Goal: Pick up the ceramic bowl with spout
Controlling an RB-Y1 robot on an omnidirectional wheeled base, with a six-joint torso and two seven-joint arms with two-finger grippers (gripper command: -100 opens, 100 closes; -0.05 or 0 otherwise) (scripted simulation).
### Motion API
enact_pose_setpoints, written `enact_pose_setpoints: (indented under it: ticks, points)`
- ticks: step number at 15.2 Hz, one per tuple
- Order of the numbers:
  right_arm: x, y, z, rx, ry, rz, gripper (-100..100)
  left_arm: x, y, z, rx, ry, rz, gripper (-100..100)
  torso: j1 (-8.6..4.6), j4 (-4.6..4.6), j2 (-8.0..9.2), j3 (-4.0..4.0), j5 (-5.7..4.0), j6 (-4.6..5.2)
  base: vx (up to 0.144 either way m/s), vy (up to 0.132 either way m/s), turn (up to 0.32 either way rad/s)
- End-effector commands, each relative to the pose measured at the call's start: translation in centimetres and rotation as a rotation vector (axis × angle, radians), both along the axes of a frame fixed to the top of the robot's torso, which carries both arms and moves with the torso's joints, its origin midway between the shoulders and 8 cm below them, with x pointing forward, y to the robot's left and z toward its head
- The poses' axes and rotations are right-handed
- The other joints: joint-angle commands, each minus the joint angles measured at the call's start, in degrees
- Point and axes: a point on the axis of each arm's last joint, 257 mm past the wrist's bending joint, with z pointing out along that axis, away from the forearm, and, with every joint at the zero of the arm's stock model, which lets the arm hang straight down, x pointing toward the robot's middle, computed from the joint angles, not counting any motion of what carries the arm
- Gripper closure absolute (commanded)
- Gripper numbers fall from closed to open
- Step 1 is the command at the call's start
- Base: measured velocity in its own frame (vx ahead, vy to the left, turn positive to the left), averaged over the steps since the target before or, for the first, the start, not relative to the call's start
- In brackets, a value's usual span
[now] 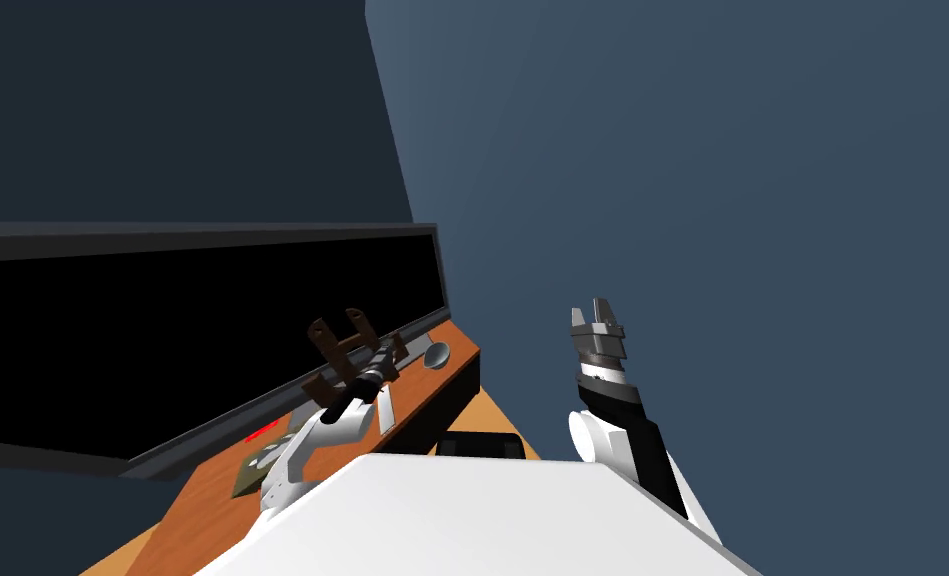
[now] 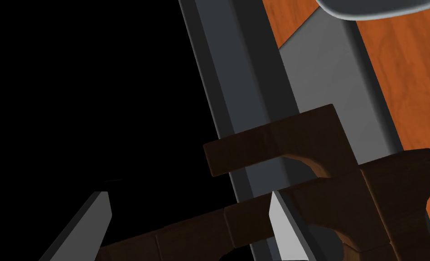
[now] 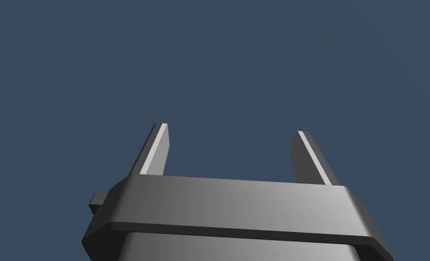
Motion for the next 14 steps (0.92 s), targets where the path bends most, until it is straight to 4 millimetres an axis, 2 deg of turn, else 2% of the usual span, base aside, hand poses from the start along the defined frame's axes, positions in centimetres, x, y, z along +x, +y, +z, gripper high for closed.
enact_pose_setpoints:
  ticks: [1, 2, 3, 4, 7, 9, 10, 11, 14]
  points:
    - [0.0, 0.0, 0.0, 0.000, 0.000, 0.000, 0, -0.4, 0.6, -2.2, -0.026, 0.063, 0.021, -100, 0.00, 0.00, 0.00, 0.00, 0.00, 0.00, 0.002, 0.034, -0.202]
    - [0.0, 0.0, 0.0, 0.000, 0.000, 0.000, 0, -0.5, 0.6, -2.3, -0.028, 0.070, 0.022, -100, -0.01, 0.00, 0.00, 0.00, 0.00, 0.05, 0.006, 0.035, -0.244]
    - [0.0, 0.0, 0.0, 0.000, 0.000, 0.000, 0, -0.8, 1.0, -3.7, -0.049, 0.110, 0.037, -100, -0.02, 0.00, -0.01, 0.00, 0.00, 0.04, 0.013, 0.039, -0.315]
    - [0.0, 0.0, 0.0, 0.000, 0.000, 0.000, 0, -1.0, 1.0, -4.0, -0.051, 0.123, 0.040, -100, -0.01, 0.00, -0.02, -0.01, 0.00, 0.05, 0.007, 0.042, -0.243]
    - [0.0, 0.0, 0.0, 0.000, 0.000, 0.000, 0, -1.9, 1.5, -6.9, -0.098, 0.209, 0.068, -100, 0.03, 0.00, -0.02, -0.01, 0.01, 0.03, 0.002, 0.047, -0.240]
    - [0.0, 0.0, 0.0, 0.000, 0.000, 0.000, 0, -2.2, 1.5, -7.3, -0.101, 0.227, 0.071, -100, 0.01, 0.00, 0.00, 0.00, 0.01, 0.02, 0.000, 0.037, -0.148]
    - [0.0, 0.0, 0.0, 0.000, 0.000, 0.000, 0, -2.7, 1.6, -8.6, -0.126, 0.270, 0.084, -100, -0.01, 0.00, 0.00, 0.00, 0.00, 0.00, 0.003, 0.029, -0.200]
    - [0.0, 0.0, 0.0, 0.000, 0.000, 0.000, 0, -2.8, 1.6, -8.8, -0.127, 0.278, 0.085, -100, -0.04, 0.00, -0.01, -0.01, 0.00, 0.04, 0.002, 0.032, -0.227]
    - [0.0, 0.0, 0.0, 0.000, 0.000, 0.000, 0, -4.0, 1.6, -11.4, -0.177, 0.362, 0.108, -100, -0.01, 0.00, 0.00, -0.01, 0.00, 0.01, -0.010, 0.039, -0.241]
